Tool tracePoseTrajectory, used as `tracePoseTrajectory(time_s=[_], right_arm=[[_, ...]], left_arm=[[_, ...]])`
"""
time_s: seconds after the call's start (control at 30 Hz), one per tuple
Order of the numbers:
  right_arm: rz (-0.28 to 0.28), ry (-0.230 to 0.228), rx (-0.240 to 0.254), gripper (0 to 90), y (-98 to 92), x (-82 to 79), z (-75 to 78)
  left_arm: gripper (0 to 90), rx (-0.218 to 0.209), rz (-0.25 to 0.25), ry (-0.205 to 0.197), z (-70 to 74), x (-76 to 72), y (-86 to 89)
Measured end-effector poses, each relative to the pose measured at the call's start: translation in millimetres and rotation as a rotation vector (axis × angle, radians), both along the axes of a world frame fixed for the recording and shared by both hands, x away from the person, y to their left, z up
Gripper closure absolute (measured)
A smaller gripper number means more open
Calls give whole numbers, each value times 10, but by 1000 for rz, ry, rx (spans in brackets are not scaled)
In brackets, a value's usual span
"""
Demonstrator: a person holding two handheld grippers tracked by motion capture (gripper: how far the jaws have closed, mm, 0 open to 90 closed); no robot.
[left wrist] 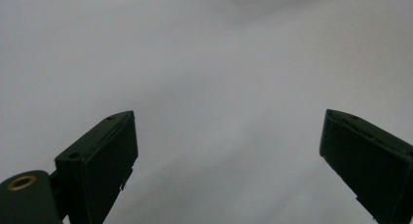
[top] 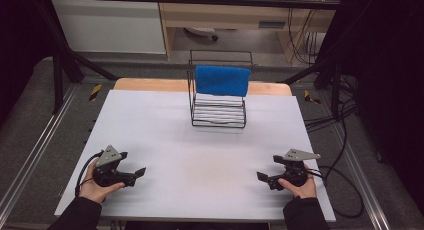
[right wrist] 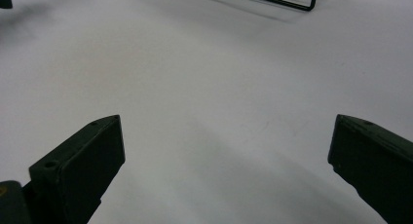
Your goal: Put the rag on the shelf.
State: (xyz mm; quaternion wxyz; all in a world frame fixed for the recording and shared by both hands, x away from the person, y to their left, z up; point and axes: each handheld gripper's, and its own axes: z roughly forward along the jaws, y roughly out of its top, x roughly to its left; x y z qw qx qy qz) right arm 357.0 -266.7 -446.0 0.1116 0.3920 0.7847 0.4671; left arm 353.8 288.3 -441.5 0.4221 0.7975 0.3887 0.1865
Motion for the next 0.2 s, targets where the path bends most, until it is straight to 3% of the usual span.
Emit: tracePoseTrajectory(time_s=[0.2], right_arm=[[-1, 9, -2, 8, -3, -11, -6]], left_arm=[[70, 1, 1, 9, -24, 2, 2]])
